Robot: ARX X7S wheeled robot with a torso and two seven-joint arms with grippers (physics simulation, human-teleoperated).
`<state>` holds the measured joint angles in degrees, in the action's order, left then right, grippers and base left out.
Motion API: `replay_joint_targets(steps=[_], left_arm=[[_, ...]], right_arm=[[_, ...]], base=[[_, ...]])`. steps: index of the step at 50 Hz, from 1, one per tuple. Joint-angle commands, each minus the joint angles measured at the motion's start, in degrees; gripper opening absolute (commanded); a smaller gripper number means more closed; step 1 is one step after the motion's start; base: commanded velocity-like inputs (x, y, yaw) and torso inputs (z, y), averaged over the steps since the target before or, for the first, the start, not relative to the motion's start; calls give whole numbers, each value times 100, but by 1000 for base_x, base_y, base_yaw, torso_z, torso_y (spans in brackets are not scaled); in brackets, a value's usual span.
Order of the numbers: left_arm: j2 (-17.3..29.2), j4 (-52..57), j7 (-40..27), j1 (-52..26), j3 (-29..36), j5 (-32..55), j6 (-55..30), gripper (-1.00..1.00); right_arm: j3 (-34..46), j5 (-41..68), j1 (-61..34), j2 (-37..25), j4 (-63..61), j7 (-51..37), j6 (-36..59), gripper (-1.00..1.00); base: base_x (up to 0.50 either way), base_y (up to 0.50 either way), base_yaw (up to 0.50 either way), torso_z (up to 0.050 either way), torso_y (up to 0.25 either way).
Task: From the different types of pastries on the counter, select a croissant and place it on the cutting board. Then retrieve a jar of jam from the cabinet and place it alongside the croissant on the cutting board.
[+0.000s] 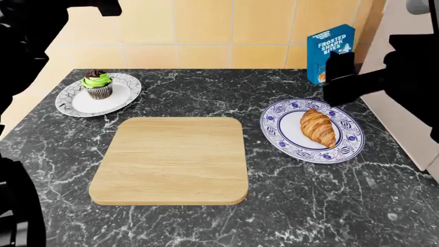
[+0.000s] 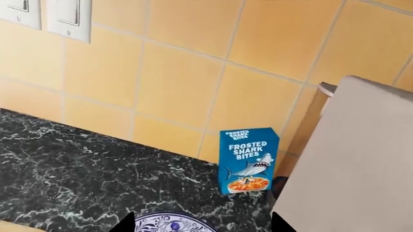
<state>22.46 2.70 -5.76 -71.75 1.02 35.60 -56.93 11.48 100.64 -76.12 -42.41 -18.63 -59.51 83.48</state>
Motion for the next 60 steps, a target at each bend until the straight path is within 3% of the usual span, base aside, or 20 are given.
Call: replay_joint_targets(steps=[1,38,60], left_arm=[[45,35,-30,-8,-38,58,-72,100],[90,-50,7,-4,141,3,64,100],[138,-61,-4,-16,196,1,78,100]], right_arm=[[189,1143,136,-409,-86,-824,-37,100],[-40,-273,1274,-267,48,575,-447,100],[248,-1314,1424,-101,344,1504,-751,100]], base=[[0,0,0,0,0],[0,0,0,0,0],[0,0,0,0,0]])
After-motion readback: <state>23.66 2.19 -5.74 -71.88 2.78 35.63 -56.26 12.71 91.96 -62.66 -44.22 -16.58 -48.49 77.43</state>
